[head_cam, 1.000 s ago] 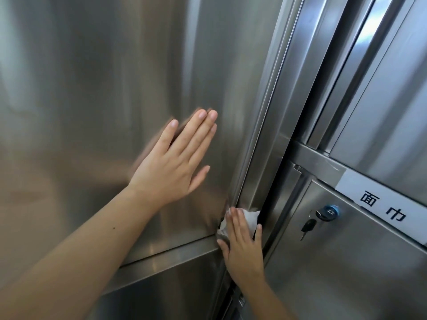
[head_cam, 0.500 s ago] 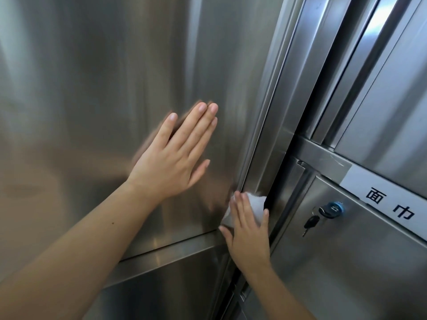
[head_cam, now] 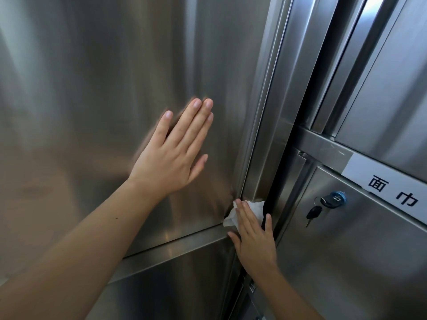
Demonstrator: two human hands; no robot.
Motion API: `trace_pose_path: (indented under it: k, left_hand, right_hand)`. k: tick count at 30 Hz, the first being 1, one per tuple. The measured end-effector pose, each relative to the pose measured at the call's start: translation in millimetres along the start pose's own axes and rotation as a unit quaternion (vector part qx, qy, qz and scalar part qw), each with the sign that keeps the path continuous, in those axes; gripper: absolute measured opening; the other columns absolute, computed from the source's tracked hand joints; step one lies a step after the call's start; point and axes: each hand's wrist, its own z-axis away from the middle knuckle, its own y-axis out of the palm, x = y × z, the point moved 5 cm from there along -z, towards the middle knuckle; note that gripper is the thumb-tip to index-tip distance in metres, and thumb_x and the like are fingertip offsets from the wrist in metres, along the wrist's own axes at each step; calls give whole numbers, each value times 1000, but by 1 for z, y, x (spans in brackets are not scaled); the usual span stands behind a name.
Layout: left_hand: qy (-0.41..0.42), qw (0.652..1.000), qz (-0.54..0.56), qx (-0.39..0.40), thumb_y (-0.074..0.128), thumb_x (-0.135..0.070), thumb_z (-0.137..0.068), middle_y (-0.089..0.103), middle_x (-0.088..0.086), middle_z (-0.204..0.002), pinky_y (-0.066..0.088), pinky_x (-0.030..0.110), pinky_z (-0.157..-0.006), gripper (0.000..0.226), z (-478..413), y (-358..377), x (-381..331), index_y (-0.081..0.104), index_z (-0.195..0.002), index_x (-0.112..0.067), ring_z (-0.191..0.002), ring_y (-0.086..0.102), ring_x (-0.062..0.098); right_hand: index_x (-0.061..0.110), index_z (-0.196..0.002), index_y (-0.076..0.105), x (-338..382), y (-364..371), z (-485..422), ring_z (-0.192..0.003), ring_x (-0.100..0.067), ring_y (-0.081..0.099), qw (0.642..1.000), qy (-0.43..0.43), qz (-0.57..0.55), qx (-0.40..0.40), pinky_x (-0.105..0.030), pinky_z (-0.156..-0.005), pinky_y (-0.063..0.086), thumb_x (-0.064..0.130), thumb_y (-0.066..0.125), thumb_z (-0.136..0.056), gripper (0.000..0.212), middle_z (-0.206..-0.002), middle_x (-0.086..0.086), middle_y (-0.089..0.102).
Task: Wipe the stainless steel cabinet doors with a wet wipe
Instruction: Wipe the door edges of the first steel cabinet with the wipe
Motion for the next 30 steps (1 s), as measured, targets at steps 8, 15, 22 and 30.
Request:
trace_pose_path:
  k: [8,15,22,30]
  left_hand:
    - [-2,1000,-3,-1,22,-40,-96,20,12,-153,17,44,-110,64,0,1,-1,20,-147,-1,-140,20,24]
    - [-2,1000,8,3,26,-40,-95,15,12,-153,13,45,-111,65,1,3,-1,19,-147,-1,-141,18,25]
    - [-4,1000,11,8,28,-40,-94,17,12,-153,15,46,-110,66,3,5,-2,18,-147,-1,-141,18,26]
    - [-5,1000,13,5,29,-40,-94,13,12,-153,18,47,-108,67,4,6,-2,19,-147,0,-141,18,26]
  right_hand:
    - [13,-146,18,3,-10,-11,-142,-22,15,987,-56,-116,-100,-49,-113,-3,48,20,-97,60,-153,-5,20]
    - [15,-147,13,22,3,-24,-141,-24,14,981,-68,-159,-82,-61,-103,5,48,26,-95,63,-153,-9,16]
    - [16,-148,4,30,32,-6,-138,-36,19,980,-37,-195,-3,-61,-98,7,55,19,-95,68,-152,-14,17]
    - [21,-149,-1,33,27,-10,-144,-26,4,969,-33,-246,5,-60,-100,-6,56,15,-96,65,-155,-13,9]
